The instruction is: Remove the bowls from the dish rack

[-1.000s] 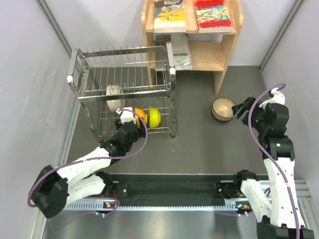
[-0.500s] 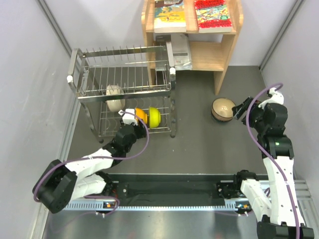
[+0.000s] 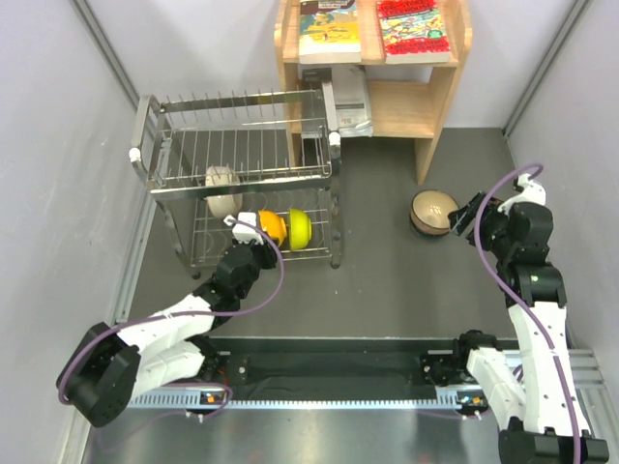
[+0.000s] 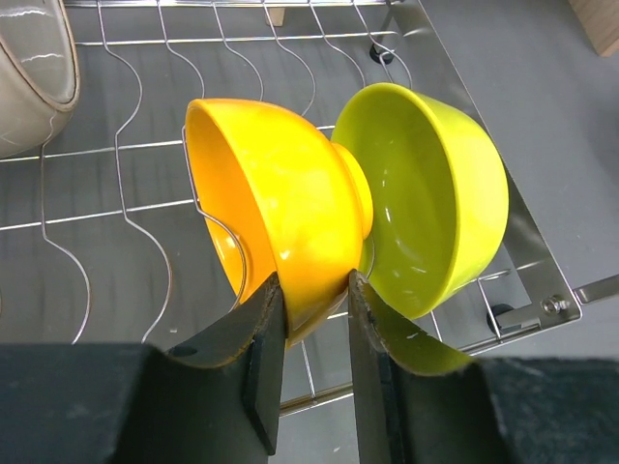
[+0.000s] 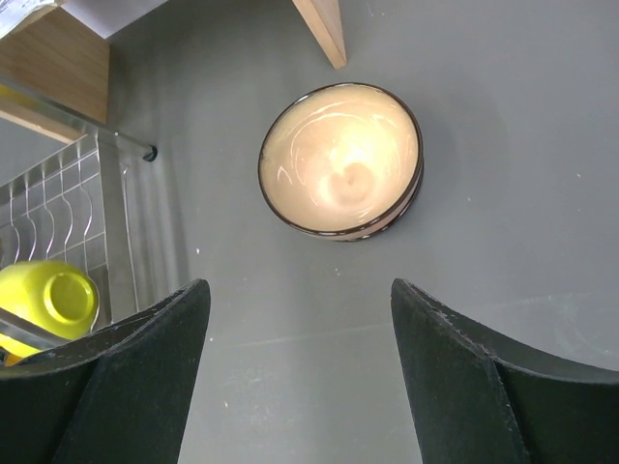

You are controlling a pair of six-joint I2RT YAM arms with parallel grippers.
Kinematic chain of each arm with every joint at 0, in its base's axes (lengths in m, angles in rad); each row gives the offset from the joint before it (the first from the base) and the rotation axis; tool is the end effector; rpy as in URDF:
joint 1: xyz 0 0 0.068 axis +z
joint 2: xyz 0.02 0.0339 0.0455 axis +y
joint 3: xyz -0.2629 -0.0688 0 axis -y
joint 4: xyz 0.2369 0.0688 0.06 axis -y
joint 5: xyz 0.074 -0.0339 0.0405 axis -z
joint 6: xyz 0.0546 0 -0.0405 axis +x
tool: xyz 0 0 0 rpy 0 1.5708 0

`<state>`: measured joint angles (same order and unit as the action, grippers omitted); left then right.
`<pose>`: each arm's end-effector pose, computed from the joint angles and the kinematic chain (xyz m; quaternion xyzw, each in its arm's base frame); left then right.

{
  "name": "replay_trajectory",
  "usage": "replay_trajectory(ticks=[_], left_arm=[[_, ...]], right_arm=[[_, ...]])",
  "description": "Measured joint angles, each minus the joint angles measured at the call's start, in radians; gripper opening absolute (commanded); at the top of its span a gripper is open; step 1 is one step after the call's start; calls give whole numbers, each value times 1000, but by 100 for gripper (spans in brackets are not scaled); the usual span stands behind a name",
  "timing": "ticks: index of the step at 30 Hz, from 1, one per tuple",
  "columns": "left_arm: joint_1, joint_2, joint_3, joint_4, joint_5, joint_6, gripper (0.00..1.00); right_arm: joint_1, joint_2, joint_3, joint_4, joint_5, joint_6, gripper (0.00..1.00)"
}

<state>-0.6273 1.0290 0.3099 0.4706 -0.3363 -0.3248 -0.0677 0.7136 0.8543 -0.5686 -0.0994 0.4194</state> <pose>0.1918 -0.1168 0.1970 0.0157 0.7848 -0.1600 0.5986 0.1641 -0.0057 0.3250 0.1765 0.8218 0.1356 0.5245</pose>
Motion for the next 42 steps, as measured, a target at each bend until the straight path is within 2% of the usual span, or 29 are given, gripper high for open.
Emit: replay_trajectory(ticks=[6, 29, 35, 42], left_arm=[[0, 0, 0, 0, 2, 0, 12], [11, 9, -9, 70, -10, -12, 11], [11, -27, -11, 69, -12, -44, 12], [21, -78, 12, 108, -51, -10, 12]], right_arm=[[0, -3, -4, 0, 0, 0, 75], [0, 2, -4, 0, 0, 0, 75], [0, 1, -11, 5, 0, 0, 75], [0, 2, -24, 4, 0, 0, 75]])
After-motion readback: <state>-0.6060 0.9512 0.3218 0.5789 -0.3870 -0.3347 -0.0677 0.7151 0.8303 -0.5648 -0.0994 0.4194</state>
